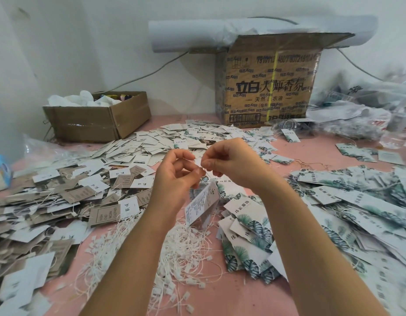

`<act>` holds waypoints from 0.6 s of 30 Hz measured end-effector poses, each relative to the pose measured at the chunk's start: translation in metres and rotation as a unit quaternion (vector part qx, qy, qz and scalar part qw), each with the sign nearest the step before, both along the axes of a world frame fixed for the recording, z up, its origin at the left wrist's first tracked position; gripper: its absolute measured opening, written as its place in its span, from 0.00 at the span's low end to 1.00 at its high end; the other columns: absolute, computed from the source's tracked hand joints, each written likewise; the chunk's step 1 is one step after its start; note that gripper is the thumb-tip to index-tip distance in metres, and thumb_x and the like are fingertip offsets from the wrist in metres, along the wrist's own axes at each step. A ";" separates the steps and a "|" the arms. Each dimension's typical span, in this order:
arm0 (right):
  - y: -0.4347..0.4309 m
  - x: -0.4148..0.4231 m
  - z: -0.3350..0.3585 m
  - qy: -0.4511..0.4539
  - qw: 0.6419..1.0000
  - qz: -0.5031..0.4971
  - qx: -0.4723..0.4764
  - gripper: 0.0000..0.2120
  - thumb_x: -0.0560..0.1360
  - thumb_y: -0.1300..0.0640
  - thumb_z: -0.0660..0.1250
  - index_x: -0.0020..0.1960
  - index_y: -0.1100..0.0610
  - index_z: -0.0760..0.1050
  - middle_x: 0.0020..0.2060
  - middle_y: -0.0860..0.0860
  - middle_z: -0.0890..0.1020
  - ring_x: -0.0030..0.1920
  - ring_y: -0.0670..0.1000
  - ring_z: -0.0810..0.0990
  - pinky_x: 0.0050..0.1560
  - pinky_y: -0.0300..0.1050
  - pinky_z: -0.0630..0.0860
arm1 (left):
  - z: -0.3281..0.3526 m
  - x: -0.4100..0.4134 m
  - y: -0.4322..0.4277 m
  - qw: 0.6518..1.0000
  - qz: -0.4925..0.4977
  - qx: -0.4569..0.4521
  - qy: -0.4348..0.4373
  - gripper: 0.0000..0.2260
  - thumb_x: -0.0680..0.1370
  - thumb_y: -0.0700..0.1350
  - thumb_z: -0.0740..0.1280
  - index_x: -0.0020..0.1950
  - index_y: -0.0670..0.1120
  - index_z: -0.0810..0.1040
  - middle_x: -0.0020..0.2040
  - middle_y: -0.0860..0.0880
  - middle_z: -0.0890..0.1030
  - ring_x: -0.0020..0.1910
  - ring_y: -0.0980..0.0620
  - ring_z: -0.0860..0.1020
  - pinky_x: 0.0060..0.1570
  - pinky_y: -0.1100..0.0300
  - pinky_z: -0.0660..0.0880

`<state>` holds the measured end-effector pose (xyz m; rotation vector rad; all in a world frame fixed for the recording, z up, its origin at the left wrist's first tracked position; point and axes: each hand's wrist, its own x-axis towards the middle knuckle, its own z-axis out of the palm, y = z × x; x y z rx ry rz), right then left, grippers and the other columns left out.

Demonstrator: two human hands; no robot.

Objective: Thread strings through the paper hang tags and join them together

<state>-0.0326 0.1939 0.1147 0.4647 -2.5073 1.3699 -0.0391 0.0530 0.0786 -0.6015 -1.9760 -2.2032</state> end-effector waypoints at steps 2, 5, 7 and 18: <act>-0.001 0.000 0.000 -0.008 1.000 -0.004 0.021 0.11 0.72 0.64 0.69 0.35 0.53 0.77 0.29 0.52 0.78 0.30 0.46 0.74 0.35 0.42 0.75 | -0.001 -0.001 0.000 1.000 0.001 -0.013 0.005 0.13 0.74 0.31 0.66 0.46 0.49 0.72 0.34 0.50 0.76 0.33 0.57 0.76 0.33 0.66 0.75; 0.000 0.001 0.000 -0.017 1.000 0.002 0.017 0.09 0.73 0.64 0.69 0.36 0.54 0.78 0.29 0.51 0.78 0.28 0.44 0.73 0.33 0.37 0.74 | -0.002 -0.001 0.000 1.000 0.011 -0.018 0.010 0.12 0.74 0.31 0.67 0.46 0.49 0.72 0.34 0.50 0.76 0.32 0.58 0.76 0.33 0.66 0.75; 0.001 0.001 -0.001 -0.017 1.000 0.007 -0.005 0.07 0.72 0.65 0.69 0.37 0.57 0.79 0.28 0.50 0.78 0.27 0.44 0.73 0.32 0.36 0.73 | -0.002 -0.002 0.000 1.000 0.018 -0.016 0.013 0.12 0.74 0.32 0.67 0.46 0.49 0.72 0.33 0.51 0.77 0.31 0.59 0.76 0.33 0.66 0.74; 0.000 -0.003 -0.004 -0.027 0.999 0.015 -0.020 0.05 0.73 0.69 0.67 0.44 0.63 0.82 0.27 0.47 0.79 0.25 0.40 0.74 0.32 0.32 0.75 | -0.004 0.001 -0.001 0.994 0.055 -0.080 0.059 0.13 0.73 0.35 0.70 0.45 0.51 0.71 0.32 0.50 0.77 0.32 0.51 0.72 0.33 0.61 0.73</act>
